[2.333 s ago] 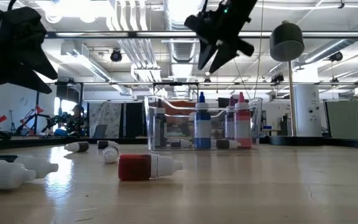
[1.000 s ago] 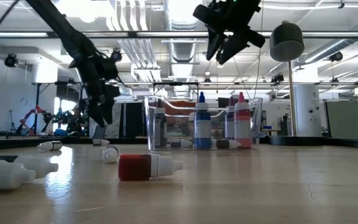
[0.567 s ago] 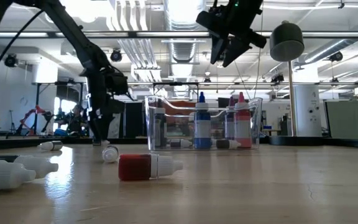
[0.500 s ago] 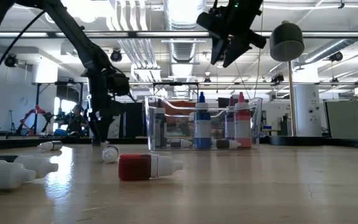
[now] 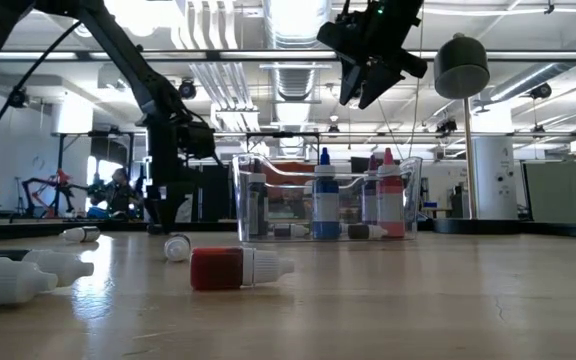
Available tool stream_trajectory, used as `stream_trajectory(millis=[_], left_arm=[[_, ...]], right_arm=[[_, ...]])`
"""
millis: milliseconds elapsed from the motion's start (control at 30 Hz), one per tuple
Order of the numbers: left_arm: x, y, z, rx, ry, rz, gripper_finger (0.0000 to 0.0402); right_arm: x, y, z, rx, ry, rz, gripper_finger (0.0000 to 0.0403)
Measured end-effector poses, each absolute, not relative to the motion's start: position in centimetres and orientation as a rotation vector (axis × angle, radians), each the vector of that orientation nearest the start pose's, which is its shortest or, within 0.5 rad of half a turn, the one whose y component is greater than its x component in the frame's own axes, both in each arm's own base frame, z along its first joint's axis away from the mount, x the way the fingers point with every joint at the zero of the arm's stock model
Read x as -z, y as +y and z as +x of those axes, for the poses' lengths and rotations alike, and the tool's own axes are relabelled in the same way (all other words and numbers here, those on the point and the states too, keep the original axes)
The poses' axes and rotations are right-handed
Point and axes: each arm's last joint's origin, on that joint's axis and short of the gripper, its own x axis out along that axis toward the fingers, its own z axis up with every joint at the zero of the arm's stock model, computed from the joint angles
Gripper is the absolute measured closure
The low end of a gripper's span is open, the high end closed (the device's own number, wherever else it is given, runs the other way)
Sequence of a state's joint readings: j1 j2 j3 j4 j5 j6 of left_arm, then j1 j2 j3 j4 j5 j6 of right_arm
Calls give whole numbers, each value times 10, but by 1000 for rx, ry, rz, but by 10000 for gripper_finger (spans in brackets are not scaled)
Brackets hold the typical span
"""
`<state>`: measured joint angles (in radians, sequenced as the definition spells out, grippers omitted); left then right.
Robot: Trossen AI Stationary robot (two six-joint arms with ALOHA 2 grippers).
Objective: Pick & Place food coloring
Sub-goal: Put the small black food coloring bottle into the transparent bin
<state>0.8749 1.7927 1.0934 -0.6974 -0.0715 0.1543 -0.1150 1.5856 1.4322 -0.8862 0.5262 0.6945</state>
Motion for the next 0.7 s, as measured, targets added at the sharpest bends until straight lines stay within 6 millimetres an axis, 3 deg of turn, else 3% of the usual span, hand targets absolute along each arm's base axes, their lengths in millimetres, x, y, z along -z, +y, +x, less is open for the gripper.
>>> stream_trajectory(millis=[233,700], left_arm=[[-154,245,201,-795,1371,-589,275],[-156,243,202,-806,1357,-589,345]], right_arm=[[-309,-53,318,917,773,390,216],[-310,-53,318,927,768,385,216]])
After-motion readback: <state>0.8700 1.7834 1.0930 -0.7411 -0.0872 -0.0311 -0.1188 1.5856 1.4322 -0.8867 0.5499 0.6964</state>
